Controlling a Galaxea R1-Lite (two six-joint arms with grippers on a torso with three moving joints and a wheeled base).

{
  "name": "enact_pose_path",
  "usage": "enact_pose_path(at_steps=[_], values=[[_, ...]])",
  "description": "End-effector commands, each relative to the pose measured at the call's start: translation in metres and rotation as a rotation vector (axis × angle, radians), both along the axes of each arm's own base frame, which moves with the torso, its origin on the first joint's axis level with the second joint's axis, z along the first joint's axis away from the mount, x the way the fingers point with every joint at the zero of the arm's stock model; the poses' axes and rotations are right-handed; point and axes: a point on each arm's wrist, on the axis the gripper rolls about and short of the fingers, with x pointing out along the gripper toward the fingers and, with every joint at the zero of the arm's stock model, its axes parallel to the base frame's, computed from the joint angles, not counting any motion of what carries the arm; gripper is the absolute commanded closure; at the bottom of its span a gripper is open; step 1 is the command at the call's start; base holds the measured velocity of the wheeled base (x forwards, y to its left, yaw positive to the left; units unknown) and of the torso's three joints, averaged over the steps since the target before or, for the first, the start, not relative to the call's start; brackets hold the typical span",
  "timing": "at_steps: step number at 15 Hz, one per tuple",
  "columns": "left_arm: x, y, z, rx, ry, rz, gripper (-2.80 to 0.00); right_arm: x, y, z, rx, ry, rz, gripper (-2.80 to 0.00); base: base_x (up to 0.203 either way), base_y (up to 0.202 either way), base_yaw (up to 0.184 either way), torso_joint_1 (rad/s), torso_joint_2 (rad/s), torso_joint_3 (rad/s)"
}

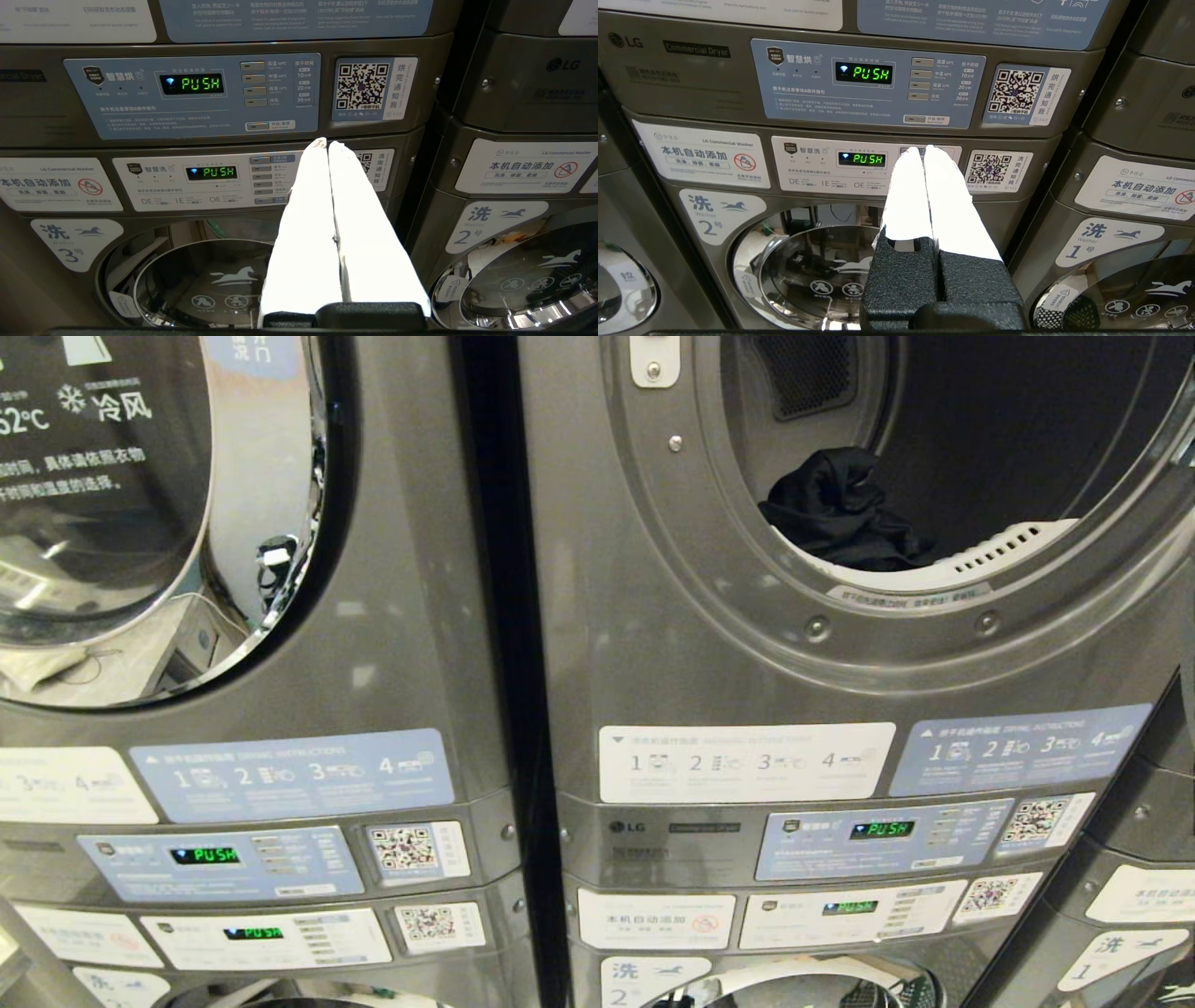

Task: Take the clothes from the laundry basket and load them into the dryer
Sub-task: Open the dryer

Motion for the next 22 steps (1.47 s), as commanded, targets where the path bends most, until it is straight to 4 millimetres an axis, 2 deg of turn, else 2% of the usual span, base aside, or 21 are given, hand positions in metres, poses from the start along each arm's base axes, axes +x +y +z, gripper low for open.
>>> enact_pose_path(at_steps=[1, 15, 22], values=[[0.0001, 0.0, -0.0004, 0.0, 0.002, 0.002, 0.0, 0.0, 0.0, 0.0, 0.0, 0.0, 0.001, 0.0, 0.0, 0.0, 0.0, 0.0, 0.0, 0.0], [0.0001, 0.0, -0.0004, 0.0, 0.002, 0.0, 0.0, 0.0, -0.0002, 0.0, 0.042, 0.001, -0.007, 0.0, -0.18, 0.0, 0.001, -0.002, 0.0, 0.004], [0.0001, 0.0, -0.0004, 0.014, 0.002, 0.0, 0.0, 0.0, -0.0002, 0.0, 0.044, 0.001, -0.009, 0.0, 0.0, 0.0, 0.0, 0.004, 0.0, -0.001]])
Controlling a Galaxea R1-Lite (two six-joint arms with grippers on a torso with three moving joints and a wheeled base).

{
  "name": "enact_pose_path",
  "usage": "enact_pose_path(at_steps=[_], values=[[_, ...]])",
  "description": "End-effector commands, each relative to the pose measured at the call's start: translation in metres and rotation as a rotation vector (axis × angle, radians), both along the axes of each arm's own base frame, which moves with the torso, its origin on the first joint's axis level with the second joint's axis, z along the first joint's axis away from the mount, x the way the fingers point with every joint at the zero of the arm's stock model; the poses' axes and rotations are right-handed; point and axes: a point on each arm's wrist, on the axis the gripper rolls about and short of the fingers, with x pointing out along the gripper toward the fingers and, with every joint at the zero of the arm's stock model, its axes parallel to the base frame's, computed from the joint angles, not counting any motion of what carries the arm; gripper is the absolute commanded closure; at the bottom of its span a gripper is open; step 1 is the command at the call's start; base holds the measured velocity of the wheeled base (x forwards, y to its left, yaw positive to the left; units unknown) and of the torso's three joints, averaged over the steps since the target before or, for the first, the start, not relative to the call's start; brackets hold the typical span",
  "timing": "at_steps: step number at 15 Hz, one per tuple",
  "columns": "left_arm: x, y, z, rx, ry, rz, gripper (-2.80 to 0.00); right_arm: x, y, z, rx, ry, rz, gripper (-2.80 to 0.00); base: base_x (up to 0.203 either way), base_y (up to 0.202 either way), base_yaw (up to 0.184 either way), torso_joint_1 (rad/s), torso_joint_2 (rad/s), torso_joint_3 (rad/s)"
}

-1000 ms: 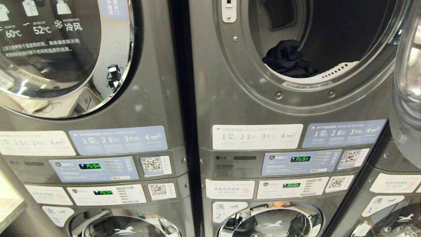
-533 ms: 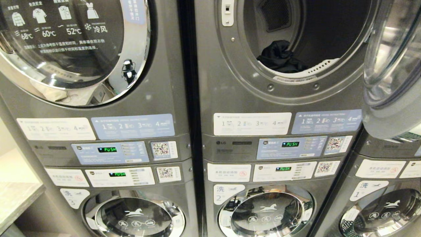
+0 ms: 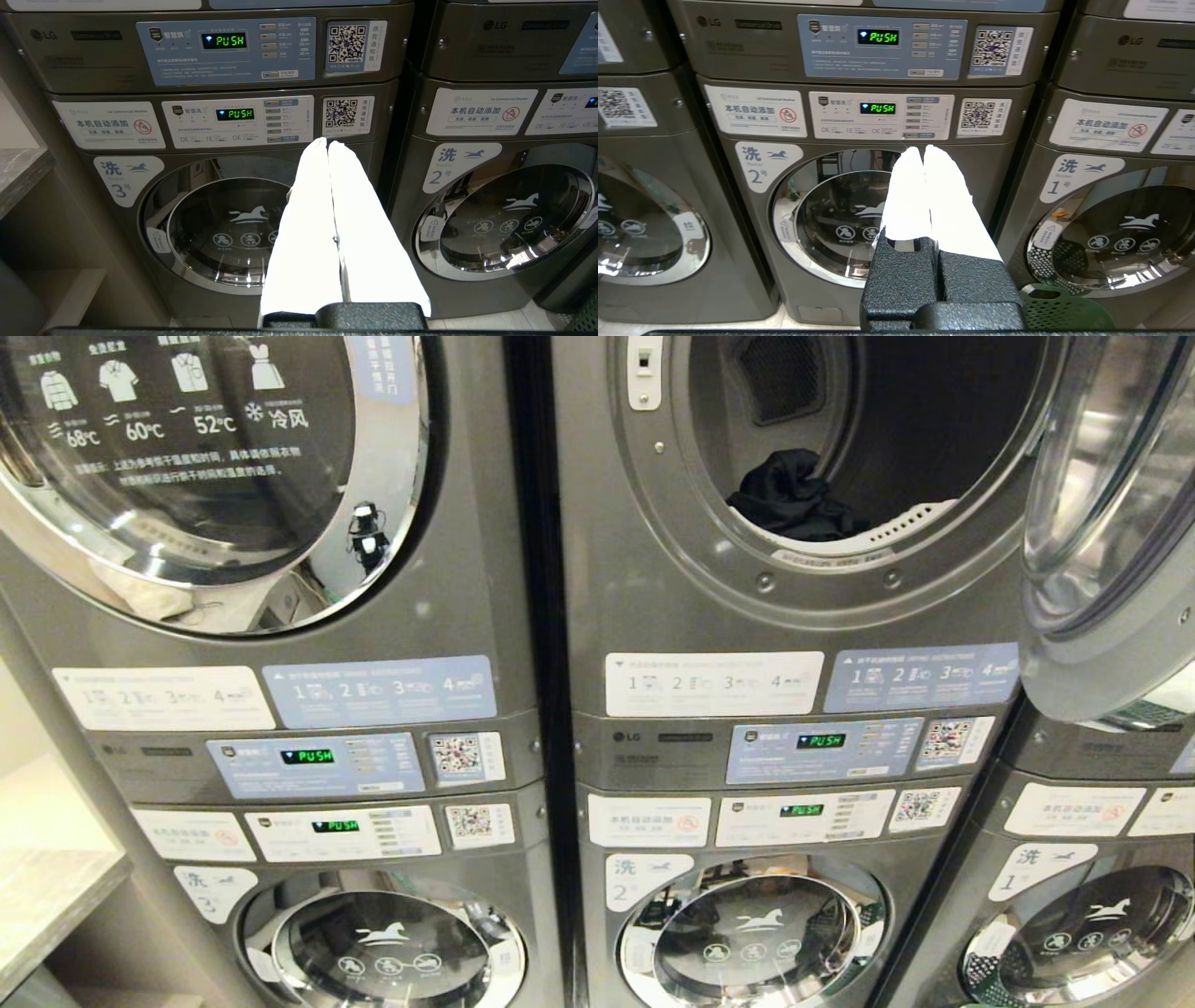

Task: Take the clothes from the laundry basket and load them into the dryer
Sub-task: Open the dryer

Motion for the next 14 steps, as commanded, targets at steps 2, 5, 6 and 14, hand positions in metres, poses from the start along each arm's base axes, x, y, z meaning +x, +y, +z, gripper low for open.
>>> enact_pose_path(at_steps=[2, 5, 6, 14], values=[[0.0001, 0.0, -0.0004, 0.0, 0.002, 0.0, 0.0, 0.0, 0.0, 0.0, -0.002, 0.0, 0.001, 0.0, 0.001, -0.027, 0.006, 0.0, 0.0, 0.003], [0.0001, 0.0, -0.0004, 0.0, 0.002, 0.001, 0.0, 0.0, 0.0, 0.0, 0.0, 0.0, 0.001, 0.0, 0.001, -0.161, 0.005, 0.003, 0.0, 0.0], [0.0001, 0.0, -0.0004, -0.001, 0.002, 0.0, 0.0, -0.0001, 0.0, 0.0002, 0.0, -0.001, 0.001, 0.0, 0.0, -0.199, 0.006, 0.006, 0.01, 0.006], [0.0001, 0.0, -0.0004, -0.014, 0.002, 0.002, 0.0, 0.0, 0.0, 0.0, 0.0, 0.0, 0.001, 0.0, 0.0, -0.196, 0.001, 0.004, 0.0, 0.002]])
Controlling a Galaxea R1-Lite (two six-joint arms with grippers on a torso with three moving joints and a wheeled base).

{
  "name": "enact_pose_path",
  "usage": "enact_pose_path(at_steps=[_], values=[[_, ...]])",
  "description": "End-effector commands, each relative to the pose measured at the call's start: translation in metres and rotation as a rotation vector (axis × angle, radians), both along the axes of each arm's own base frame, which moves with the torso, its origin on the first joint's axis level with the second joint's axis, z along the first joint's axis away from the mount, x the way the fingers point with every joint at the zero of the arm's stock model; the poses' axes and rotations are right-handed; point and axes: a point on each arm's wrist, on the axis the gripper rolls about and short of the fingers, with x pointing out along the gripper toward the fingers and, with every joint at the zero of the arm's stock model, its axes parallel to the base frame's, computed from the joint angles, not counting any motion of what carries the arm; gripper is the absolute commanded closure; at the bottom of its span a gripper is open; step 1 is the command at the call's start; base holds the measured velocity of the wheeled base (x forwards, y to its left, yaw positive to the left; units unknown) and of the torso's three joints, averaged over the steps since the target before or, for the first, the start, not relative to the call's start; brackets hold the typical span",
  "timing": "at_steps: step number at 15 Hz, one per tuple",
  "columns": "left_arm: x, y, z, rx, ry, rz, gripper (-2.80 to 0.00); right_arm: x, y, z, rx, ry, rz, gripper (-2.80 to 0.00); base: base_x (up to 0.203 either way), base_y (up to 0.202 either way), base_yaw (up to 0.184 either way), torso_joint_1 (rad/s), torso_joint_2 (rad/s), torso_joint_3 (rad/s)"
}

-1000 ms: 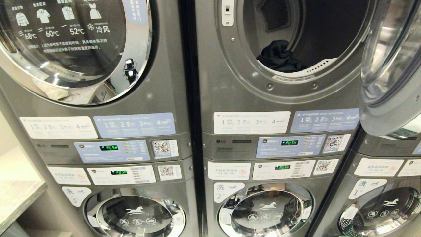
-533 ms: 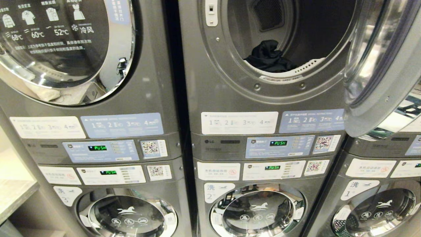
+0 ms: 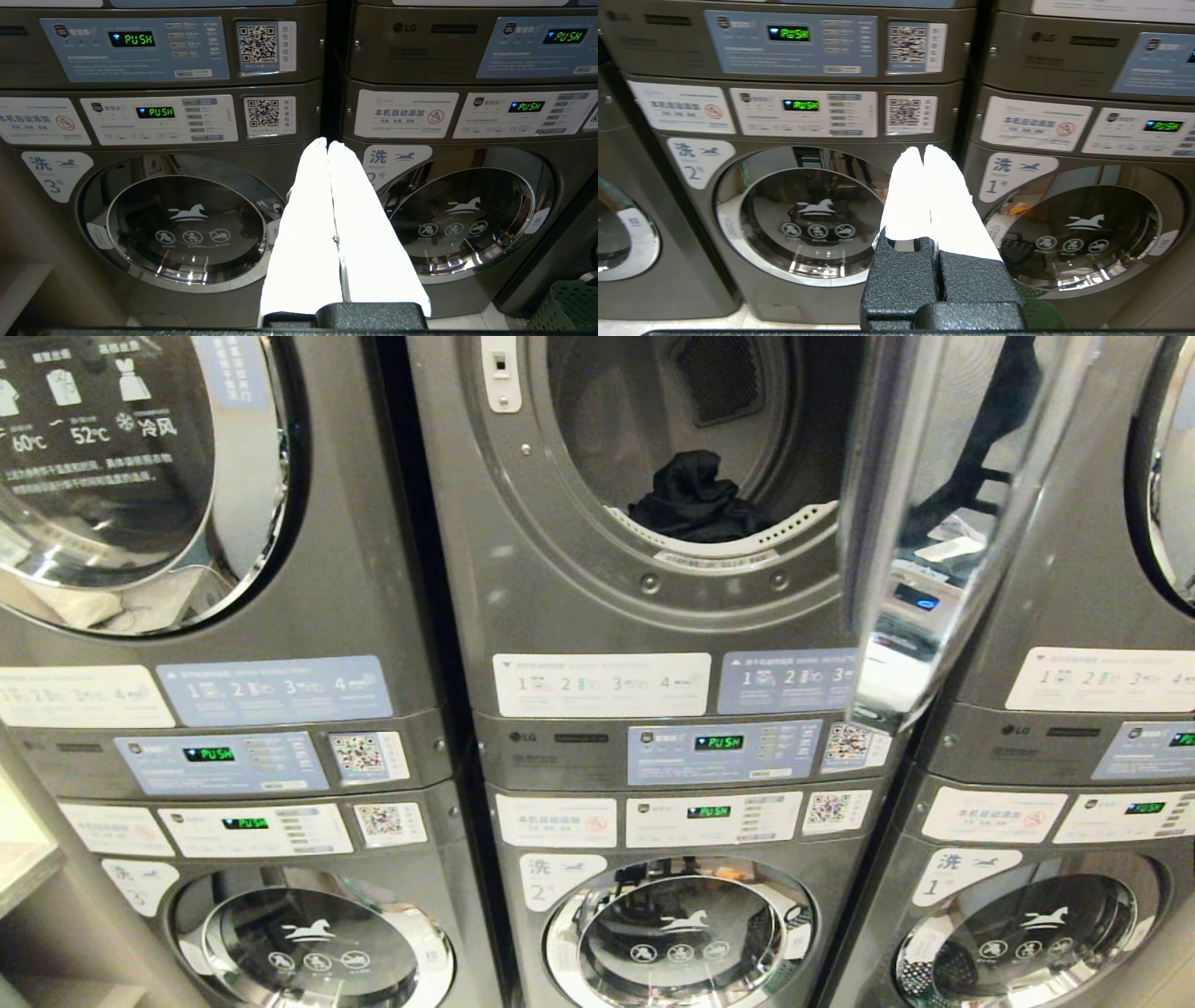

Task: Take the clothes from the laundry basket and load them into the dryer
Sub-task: Open the dryer

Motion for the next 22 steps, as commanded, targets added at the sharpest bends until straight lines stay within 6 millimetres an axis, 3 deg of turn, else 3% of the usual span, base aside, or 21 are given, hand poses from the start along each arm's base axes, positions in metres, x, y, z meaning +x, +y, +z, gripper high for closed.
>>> enact_pose_path(at_steps=[1, 22], values=[[0.0001, 0.0, -0.0004, 0.0, 0.002, 0.001, 0.0, -0.0001, 0.0, 0.0, -0.001, -0.001, 0.0, 0.0, 0.0, -0.198, 0.003, 0.006, 0.0, -0.001], [0.0001, 0.0, -0.0004, -0.011, 0.002, 0.001, 0.0, -0.0001, -0.0005, 0.0003, 0.022, 0.0, -0.023, 0.0, 0.0, -0.196, 0.001, 0.001, 0.0, 0.002]])
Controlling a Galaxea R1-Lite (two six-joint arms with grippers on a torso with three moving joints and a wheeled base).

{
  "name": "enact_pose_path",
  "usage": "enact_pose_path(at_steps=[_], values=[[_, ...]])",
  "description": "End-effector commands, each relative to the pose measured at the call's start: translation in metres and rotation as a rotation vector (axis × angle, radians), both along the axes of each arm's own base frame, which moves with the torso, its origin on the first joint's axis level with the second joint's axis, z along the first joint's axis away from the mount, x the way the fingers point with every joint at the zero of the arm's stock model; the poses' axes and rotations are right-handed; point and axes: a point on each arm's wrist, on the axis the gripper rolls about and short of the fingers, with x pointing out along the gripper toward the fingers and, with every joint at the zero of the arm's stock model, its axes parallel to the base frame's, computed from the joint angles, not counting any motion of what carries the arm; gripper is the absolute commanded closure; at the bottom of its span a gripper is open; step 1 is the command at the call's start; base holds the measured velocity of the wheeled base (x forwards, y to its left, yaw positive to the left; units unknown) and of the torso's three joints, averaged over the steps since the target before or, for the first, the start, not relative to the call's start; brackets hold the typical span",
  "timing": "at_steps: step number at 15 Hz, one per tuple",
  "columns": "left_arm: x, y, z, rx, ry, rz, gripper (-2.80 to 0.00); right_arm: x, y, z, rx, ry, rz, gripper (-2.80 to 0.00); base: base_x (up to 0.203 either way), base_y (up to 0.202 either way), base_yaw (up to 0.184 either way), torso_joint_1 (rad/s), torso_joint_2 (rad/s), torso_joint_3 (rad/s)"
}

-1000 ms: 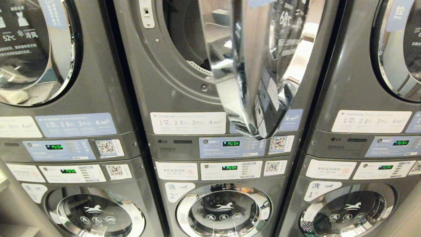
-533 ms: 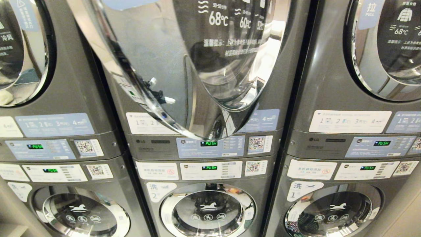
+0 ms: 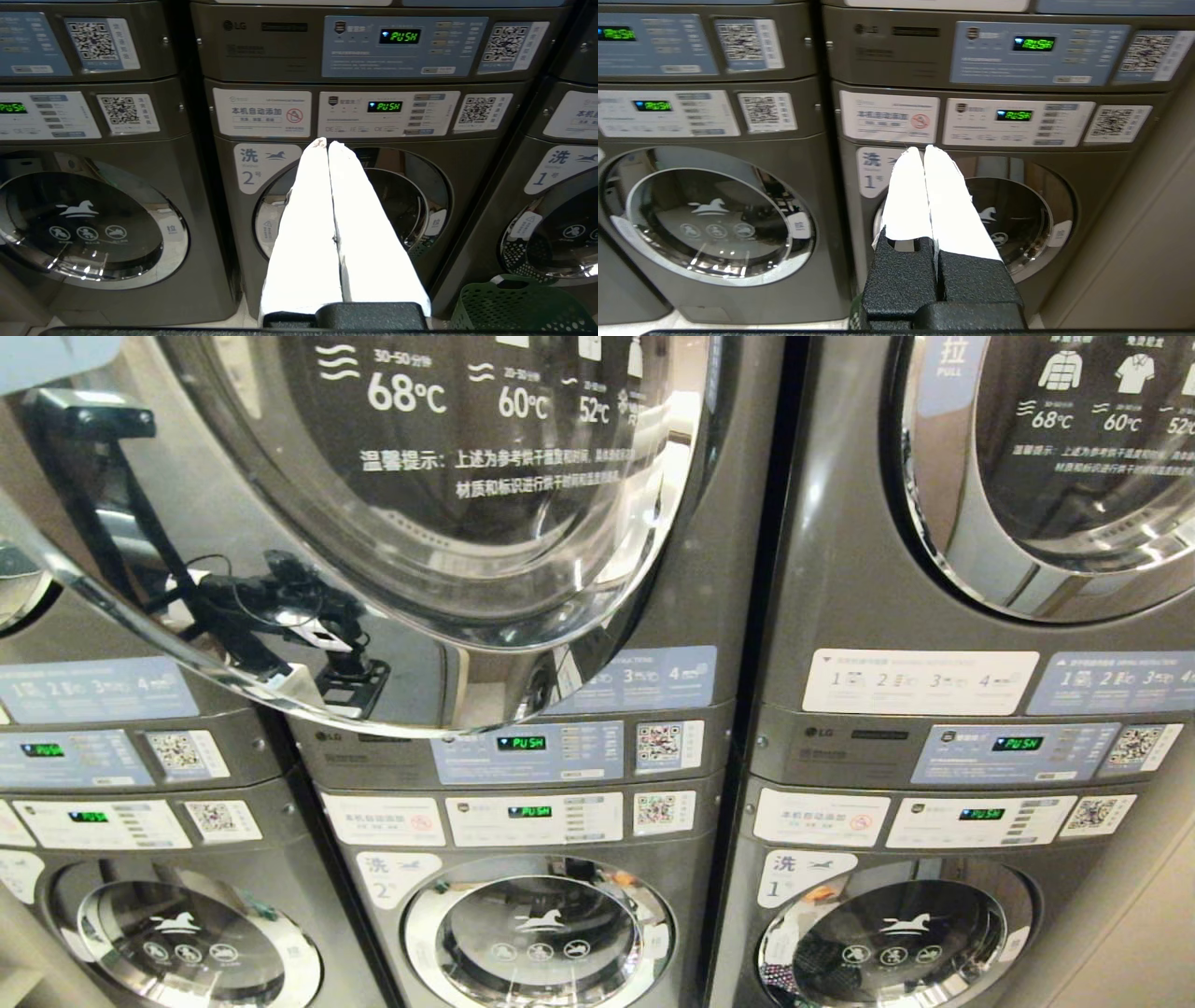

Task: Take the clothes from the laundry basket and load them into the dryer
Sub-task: Open the dryer

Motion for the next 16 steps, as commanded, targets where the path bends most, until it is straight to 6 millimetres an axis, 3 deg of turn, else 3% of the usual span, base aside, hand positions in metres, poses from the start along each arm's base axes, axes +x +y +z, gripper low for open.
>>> enact_pose_path(at_steps=[1, 9, 16], values=[[0.0001, 0.0, -0.0003, 0.0, 0.001, -0.001, 0.0, 0.0, 0.0, 0.0001, 0.001, -0.001, 0.0, 0.0, 0.0, -0.195, -0.002, 0.005, 0.0, -0.001], [0.0001, 0.0, -0.0003, 0.0, 0.001, 0.0, 0.0, 0.0, 0.0, 0.0001, 0.004, -0.002, -0.001, 0.0, 0.0, -0.176, 0.002, 0.0, 0.0, 0.001], [0.0001, 0.0, -0.0003, 0.004, 0.001, -0.002, 0.0, 0.0, 0.0, 0.0001, 0.006, -0.001, -0.001, 0.0, 0.0, 0.0, 0.0, 0.0, 0.0, 0.0]])
